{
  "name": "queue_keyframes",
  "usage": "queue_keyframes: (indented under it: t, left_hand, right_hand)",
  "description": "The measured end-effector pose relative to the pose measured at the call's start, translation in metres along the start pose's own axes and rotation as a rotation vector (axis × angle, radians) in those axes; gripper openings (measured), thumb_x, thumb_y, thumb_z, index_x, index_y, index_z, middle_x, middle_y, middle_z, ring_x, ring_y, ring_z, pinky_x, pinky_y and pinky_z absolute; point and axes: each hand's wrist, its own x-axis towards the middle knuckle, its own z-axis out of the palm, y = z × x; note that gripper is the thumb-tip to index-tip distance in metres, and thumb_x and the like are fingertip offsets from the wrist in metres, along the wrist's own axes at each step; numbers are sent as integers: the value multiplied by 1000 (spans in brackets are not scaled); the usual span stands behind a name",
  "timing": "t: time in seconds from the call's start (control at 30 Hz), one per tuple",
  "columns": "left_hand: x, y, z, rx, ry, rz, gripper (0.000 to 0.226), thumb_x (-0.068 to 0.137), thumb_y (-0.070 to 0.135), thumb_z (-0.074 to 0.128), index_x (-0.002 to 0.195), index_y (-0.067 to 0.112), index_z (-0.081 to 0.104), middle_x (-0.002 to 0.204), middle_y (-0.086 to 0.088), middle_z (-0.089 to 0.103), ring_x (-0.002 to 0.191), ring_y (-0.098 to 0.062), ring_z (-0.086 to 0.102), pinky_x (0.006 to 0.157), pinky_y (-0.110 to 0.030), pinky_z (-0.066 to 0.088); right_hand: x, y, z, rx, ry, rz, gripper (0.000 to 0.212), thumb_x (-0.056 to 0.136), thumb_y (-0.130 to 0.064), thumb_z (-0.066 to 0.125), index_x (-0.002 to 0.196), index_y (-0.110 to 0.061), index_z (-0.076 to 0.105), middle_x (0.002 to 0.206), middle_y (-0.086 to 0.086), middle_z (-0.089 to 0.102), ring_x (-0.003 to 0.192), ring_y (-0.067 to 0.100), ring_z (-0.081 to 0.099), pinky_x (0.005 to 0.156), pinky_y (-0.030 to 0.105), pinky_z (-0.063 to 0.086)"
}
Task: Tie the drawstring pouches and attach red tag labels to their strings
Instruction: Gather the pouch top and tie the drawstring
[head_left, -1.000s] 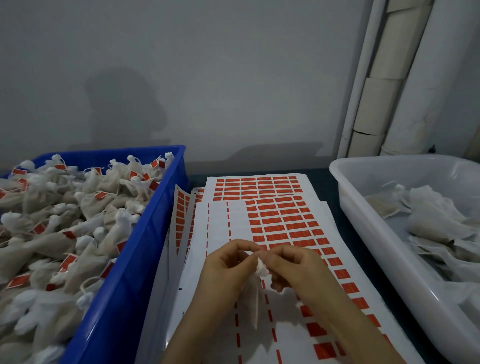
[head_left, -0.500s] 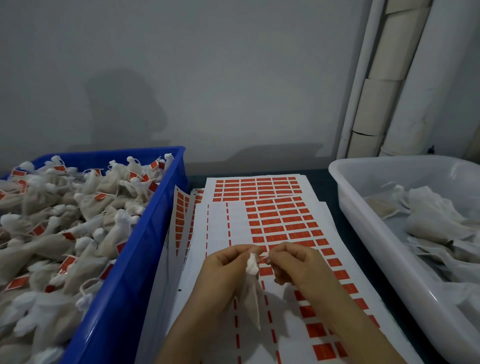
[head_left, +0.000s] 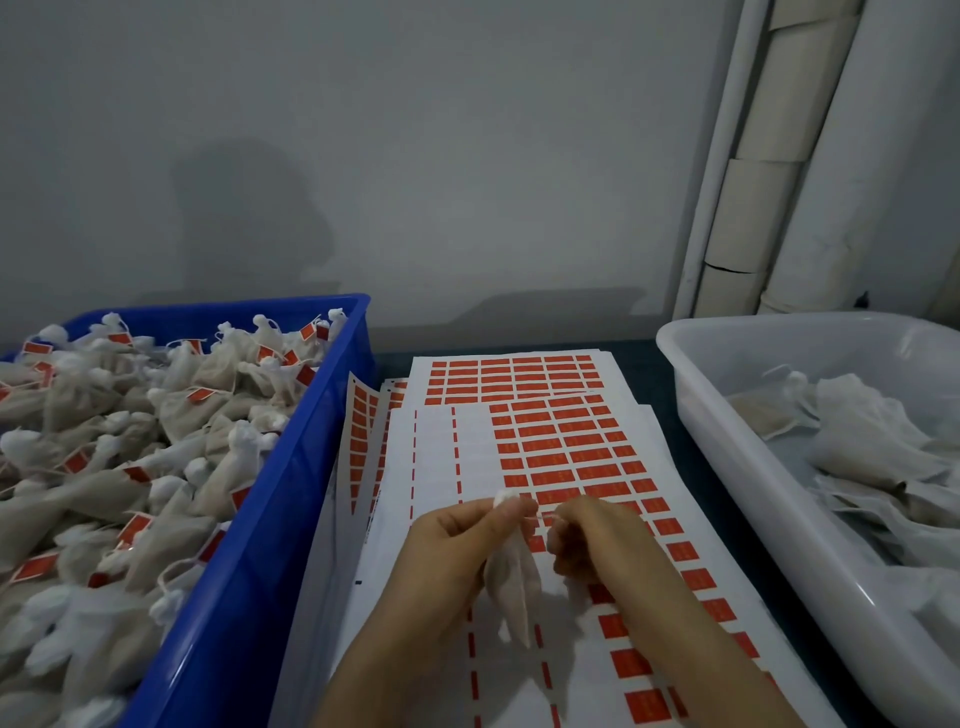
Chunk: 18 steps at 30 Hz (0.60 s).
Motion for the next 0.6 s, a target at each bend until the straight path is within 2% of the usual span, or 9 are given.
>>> queue_keyframes:
  t: [0.07, 0.13, 0.23, 0.3, 0.37, 0.43, 0.5, 0.6]
  left_hand:
    - [-1, 0, -1, 24, 16, 15, 25, 61, 52, 60, 76, 40, 75, 81, 22, 74, 75, 6, 67, 54, -9, 51]
    - [0, -1, -2, 44, 47, 20, 30, 60, 56, 58, 78, 40, 75, 82, 18, 74, 76, -2, 69, 64, -16, 53]
    - [1, -2, -3, 9, 20, 22, 34, 62, 55, 59, 85, 35, 75, 89, 12, 76, 84, -9, 71, 71, -23, 54]
    - [1, -2, -4, 13, 19, 29, 33, 65, 53, 59, 88, 35, 74, 92, 12, 75, 86, -6, 70, 72, -22, 53]
    - [1, -2, -5, 14, 26, 35, 31, 67, 53, 59, 88, 36, 74, 92, 15, 75, 87, -1, 68, 71, -18, 51]
    - [2, -2, -4, 13, 24, 29, 28, 68, 51, 60, 87, 37, 74, 91, 17, 74, 86, 3, 67, 63, -13, 51]
    - [1, -1, -3, 7, 36, 16, 26, 65, 50, 63, 84, 36, 74, 88, 20, 74, 82, 6, 67, 51, -8, 50]
    - [1, -3, 0, 98, 103, 45, 40, 52, 56, 66, 85, 33, 71, 83, 19, 74, 77, 7, 66, 49, -6, 47]
  right_hand:
    - [-2, 2, 2, -24, -23, -101, 30, 93, -20, 41, 73, -17, 63, 68, -3, 63, 50, 5, 60, 45, 13, 48]
    - [-2, 3, 6, -5, -82, -128, 27, 93, -33, 41, 80, -26, 64, 81, -7, 67, 65, 10, 67, 57, 17, 55]
    - [-4, 7, 8, -69, -136, -209, 22, 71, -58, 49, 77, -43, 64, 77, -22, 71, 76, 4, 69, 64, 15, 54]
    - [-4, 9, 7, -74, -119, -232, 23, 64, -56, 55, 77, -40, 67, 77, -20, 72, 76, 2, 68, 62, 13, 53]
    - [-3, 9, 3, -46, -96, -226, 18, 67, -45, 61, 79, -35, 70, 80, -12, 73, 75, 7, 69, 65, 16, 55]
    - [-1, 9, -1, -55, -70, -230, 8, 74, -34, 64, 78, -31, 71, 79, -9, 72, 73, 10, 68, 68, 19, 56]
    - [0, 10, -1, -70, -48, -244, 6, 77, -31, 64, 77, -30, 70, 77, -10, 72, 73, 10, 68, 69, 19, 56]
    - [1, 12, 4, -119, 13, -284, 10, 80, -29, 62, 72, -34, 65, 71, -16, 69, 69, 0, 66, 57, 9, 51]
